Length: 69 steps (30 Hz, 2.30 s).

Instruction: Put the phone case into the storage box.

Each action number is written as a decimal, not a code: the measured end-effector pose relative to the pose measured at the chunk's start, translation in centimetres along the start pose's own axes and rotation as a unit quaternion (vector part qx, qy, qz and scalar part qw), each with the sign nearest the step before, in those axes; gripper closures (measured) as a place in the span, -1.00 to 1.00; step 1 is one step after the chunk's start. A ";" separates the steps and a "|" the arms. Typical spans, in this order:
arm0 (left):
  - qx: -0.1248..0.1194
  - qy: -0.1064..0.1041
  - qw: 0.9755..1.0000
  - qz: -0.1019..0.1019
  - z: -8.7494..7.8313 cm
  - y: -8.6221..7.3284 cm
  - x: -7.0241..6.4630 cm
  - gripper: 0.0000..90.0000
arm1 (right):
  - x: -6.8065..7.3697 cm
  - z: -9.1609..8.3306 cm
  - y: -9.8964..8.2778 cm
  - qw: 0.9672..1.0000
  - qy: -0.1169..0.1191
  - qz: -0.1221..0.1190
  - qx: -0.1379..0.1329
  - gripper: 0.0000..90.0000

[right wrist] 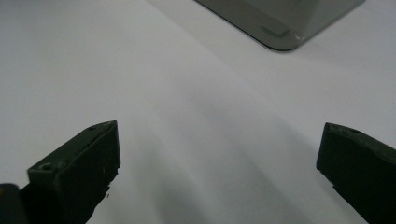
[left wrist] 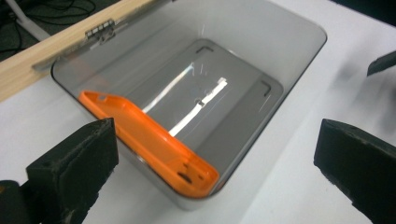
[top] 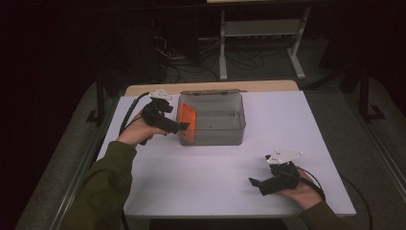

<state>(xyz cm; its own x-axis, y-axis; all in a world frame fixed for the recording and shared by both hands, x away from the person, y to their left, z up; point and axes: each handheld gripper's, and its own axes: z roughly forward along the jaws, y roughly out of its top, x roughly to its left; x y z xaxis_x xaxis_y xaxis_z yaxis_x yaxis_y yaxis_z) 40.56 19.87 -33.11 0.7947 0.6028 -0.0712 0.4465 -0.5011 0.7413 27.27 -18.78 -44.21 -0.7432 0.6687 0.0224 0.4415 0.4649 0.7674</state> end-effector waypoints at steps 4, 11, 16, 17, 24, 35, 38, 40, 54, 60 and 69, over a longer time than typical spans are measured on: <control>-0.001 0.000 1.000 0.005 -0.2 -1.2 -0.4 -1.00 | 0.0 0.0 0.0 1.000 0.000 0.000 0.000 -1.00; -0.007 0.004 1.000 0.007 -0.5 -3.2 -1.0 -1.00 | 0.0 0.0 0.0 1.000 -0.001 0.000 0.001 -1.00; -0.017 0.008 1.000 0.012 -0.8 -4.8 -1.6 -1.00 | 0.0 0.0 0.0 1.000 -0.001 0.000 0.001 -1.00; -0.018 0.008 1.000 0.014 -0.8 -5.2 -1.8 -1.00 | 0.0 0.0 0.0 1.000 -0.001 0.000 0.001 -1.00; -0.031 0.012 0.999 0.021 -1.3 -7.2 -2.7 -1.00 | 0.0 0.0 0.0 1.000 -0.001 0.003 0.001 -1.00; -0.045 0.008 0.999 0.023 -1.1 -10.4 -3.9 -1.00 | 0.0 0.2 0.1 1.000 0.002 0.003 -0.001 -1.00; -0.046 0.007 0.999 0.024 -1.0 -11.2 -4.2 -1.00 | 0.0 0.2 0.1 1.000 0.001 0.003 -0.001 -1.00; -0.047 0.008 0.999 0.023 -0.9 -11.7 -4.4 -1.00 | 0.0 0.2 0.1 1.000 0.001 0.004 0.000 -1.00; -0.050 0.017 0.998 0.032 -0.7 -13.9 -5.1 -1.00 | 0.0 0.3 0.0 1.000 0.000 0.003 0.003 -1.00; -0.046 0.019 0.998 0.032 -0.6 -14.4 -5.1 -1.00 | 0.0 0.3 0.0 1.000 0.000 0.003 0.003 -1.00; -0.037 0.022 0.999 0.030 -0.6 -15.3 -5.0 -1.00 | 0.0 0.4 0.0 1.000 0.000 0.003 0.002 -1.00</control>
<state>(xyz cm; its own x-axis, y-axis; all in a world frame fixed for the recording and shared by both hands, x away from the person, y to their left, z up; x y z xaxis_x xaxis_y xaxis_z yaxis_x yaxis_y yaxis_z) 29.52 24.91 -43.68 0.7997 0.6005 0.0034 0.3654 -0.4911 0.7907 27.50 -18.58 -44.40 -0.7403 0.6717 0.0266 0.4482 0.4637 0.7643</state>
